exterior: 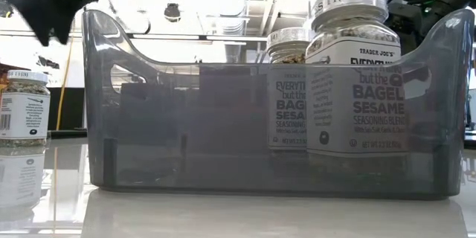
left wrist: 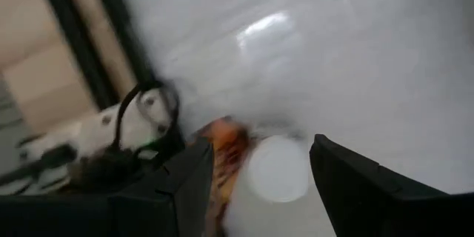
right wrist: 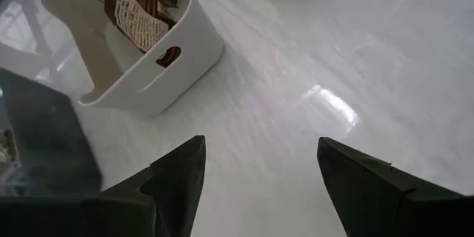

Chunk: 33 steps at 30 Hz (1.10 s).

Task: Sort spices by type
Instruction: Put the white seasoning bottle into the black bin

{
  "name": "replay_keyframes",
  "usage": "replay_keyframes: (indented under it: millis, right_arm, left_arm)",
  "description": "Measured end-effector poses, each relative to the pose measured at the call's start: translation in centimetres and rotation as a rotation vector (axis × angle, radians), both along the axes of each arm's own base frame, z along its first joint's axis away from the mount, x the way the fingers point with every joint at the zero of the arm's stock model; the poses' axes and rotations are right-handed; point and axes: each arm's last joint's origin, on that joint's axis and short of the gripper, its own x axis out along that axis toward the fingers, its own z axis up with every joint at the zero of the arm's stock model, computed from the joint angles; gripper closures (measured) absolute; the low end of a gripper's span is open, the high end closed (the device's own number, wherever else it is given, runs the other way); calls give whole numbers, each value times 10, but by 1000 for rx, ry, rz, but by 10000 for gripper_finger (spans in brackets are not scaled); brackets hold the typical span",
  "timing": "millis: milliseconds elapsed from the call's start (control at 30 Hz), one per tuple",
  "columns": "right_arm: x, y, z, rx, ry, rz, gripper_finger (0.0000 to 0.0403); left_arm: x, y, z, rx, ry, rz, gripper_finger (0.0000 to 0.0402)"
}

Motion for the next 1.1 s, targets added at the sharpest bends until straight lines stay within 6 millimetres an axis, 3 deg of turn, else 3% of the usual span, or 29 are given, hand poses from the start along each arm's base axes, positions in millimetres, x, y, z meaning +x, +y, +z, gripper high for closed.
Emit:
replay_keyframes:
  millis: [167,633,900,1100]
  right_arm:
    - [0,0,0,30,-7,-33,117]
    - [0,0,0,62,-16,-70,117]
    - [0,0,0,64,-16,-72,117]
    - [0,0,0,64,-16,-72,117]
  left_arm:
    - [-12,2,-25,-37,77,46,187]
    - [-18,2,-49,-32,183,15,187]
    - [-19,2,-45,-32,163,-24,187]
    - [-10,4,-22,40,-28,-178,187]
